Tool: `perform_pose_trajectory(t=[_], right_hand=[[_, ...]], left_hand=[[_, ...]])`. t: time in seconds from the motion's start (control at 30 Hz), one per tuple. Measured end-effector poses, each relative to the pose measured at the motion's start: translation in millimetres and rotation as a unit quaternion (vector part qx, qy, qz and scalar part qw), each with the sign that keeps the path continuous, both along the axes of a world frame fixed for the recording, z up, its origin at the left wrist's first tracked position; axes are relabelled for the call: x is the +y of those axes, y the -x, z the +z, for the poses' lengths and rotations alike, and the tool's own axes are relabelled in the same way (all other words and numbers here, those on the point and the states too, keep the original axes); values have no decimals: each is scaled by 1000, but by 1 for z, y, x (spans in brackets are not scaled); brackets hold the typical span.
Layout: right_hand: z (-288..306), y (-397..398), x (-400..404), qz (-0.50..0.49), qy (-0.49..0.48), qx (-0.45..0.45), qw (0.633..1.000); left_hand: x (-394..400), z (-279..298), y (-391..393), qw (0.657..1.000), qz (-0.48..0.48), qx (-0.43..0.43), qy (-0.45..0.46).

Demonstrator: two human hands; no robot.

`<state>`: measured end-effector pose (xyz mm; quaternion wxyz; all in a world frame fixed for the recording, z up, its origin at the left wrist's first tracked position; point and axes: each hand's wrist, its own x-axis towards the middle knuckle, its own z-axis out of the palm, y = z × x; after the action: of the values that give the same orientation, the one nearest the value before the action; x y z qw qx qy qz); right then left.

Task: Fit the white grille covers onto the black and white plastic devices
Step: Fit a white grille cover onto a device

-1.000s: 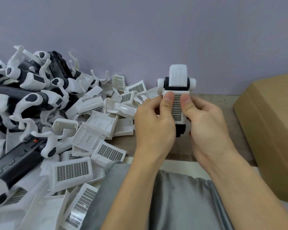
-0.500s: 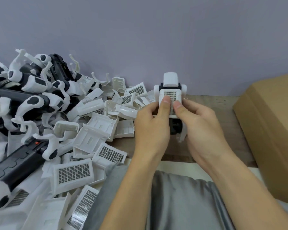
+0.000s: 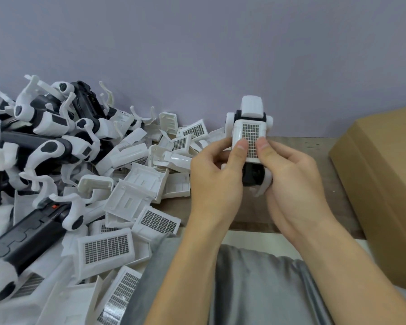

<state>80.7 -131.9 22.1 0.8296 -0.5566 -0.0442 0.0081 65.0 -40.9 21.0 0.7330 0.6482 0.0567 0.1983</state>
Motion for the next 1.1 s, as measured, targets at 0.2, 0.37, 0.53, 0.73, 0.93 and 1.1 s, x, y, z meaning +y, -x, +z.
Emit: perform_pose_trajectory(t=[0.2,0.37,0.53,0.73,0.93,1.1], right_hand=[[3,3,-1,-28,33,-41,998],[6,6,0,-55,57,-111,991],[8,12,2,-75,177,-219,957],[10,15,1,-37,211,-286,934],[9,11,2,-179,175,-264,932],[3,7,2,-70,130,-105,983]], left_hand=[[3,-3,0,999,10,-4,-31],[7,-2,1,1000,-4,14,25],[4,0,0,1000,16,17,10],[10,7,2,994,-4,55,100],[12,13,3,964,-28,68,256],[16,12,2,960,-18,51,274]])
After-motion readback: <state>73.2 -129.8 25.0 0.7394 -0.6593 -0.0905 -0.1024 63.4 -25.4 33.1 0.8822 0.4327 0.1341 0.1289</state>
